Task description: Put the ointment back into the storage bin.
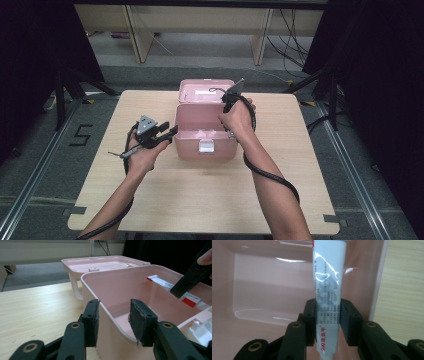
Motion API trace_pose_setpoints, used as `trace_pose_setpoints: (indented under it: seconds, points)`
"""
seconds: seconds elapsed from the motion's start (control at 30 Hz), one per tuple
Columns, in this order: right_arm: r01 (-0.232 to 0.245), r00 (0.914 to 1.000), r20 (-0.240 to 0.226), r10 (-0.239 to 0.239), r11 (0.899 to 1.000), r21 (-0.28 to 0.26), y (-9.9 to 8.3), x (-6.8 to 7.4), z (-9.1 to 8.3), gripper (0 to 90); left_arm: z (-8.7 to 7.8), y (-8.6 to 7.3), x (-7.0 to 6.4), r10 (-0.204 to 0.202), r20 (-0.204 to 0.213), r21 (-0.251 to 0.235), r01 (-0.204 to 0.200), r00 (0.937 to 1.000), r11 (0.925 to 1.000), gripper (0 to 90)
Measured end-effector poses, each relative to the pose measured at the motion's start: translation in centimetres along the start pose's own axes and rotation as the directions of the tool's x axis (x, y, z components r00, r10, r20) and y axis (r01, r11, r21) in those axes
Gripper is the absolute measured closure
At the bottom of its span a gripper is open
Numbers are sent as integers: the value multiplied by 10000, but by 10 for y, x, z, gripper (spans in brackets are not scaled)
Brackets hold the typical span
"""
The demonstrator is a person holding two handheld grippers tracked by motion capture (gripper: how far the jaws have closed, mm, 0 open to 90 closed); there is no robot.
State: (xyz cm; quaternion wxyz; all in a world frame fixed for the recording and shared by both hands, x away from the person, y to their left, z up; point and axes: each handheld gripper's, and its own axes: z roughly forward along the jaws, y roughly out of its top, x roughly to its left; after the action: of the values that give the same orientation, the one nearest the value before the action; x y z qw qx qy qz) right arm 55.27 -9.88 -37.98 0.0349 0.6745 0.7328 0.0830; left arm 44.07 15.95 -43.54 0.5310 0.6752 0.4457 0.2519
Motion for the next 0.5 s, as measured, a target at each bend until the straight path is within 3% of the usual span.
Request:
trace_pose_setpoints:
  seconds: [0.03,0.07,0.17,0.2,0.33,0.4,0.43,0.5]
  points:
    - [364,9993,82,-364,9993,-54,0,-2,1,693,0,0,0,0,-21,10,0,10000,10000,590]
    - [-47,10000,34,46,9999,108,0,1,0,693,0,0,0,0,-22,15,0,10000,10000,590]
    - [321,9994,117,-323,9994,133,1,-2,2,693,0,-1,0,-11,-12,11,11,10000,10000,590]
    - [-13,10000,84,12,9999,131,1,1,2,693,0,-1,0,-7,-7,15,7,10000,10000,590]
    - [111,9998,151,-113,9999,114,2,0,4,693,0,-1,1,-12,-14,5,12,10000,10000,590]
    - [-107,9999,121,105,9997,205,1,1,4,693,0,-1,1,-6,-9,3,6,10000,10000,590]
    - [190,9995,241,-198,9994,306,1,-1,4,692,0,-1,1,-2,-8,5,2,10000,10000,590]
    - [92,9996,250,-99,9996,276,1,0,4,692,1,-1,1,-5,2,9,5,10000,10000,590]
